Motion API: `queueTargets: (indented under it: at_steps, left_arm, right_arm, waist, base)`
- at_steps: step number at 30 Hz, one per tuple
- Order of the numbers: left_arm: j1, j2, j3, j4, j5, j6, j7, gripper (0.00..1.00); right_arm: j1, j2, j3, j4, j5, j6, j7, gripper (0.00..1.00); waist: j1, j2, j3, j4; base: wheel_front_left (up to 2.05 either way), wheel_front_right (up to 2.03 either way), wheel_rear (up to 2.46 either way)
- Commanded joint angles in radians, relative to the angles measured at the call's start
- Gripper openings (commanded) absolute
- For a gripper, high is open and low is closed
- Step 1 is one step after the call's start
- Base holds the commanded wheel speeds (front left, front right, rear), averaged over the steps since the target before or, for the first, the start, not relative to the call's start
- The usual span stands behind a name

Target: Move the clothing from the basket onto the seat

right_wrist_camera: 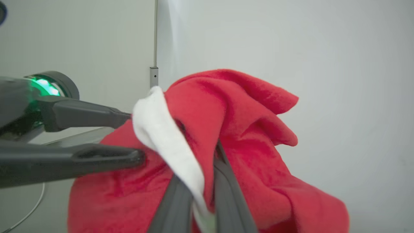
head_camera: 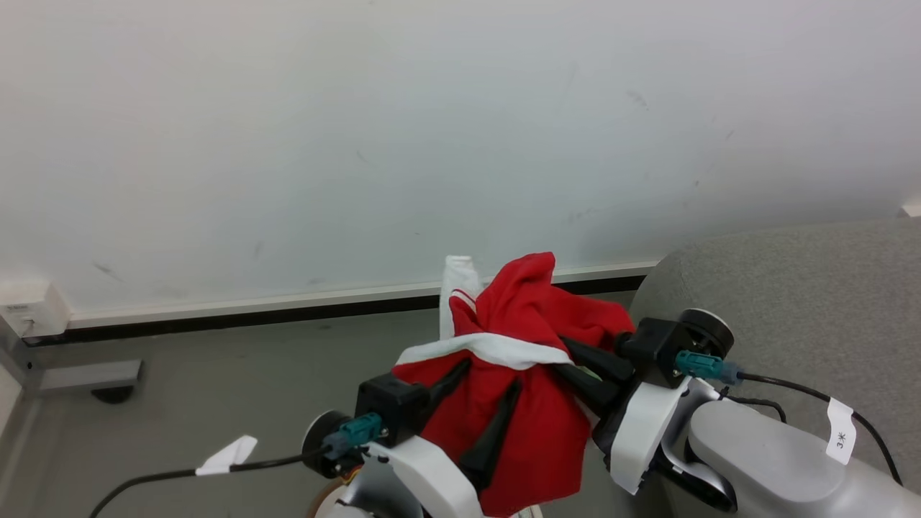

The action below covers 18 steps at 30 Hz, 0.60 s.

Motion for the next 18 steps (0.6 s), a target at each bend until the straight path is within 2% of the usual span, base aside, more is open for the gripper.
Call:
queueTargets:
  at_steps: [1,18]
  left_arm:
    - [0.013,0.009,-0.001,0.005,0.008,-0.003,0.003,1.00]
    - [0.025,0.026,-0.013,-0.009,-0.001,0.007,-0.005,1.00]
  right_arm:
    - [-0.019,-0.005,-0.003,0.007,0.015,-0.002,-0.009,0.00]
    - [-0.013,-0.032,-0.040,0.002,0.012,-0.002,-0.010,0.00]
  waist:
    - [0.0000,0.0000,0.000,-0.001]
    - [0.0000,0.0000,0.006,-0.008]
  base:
    - [0.00,0.00,0.00]
    - [0.00,0.00,0.00]
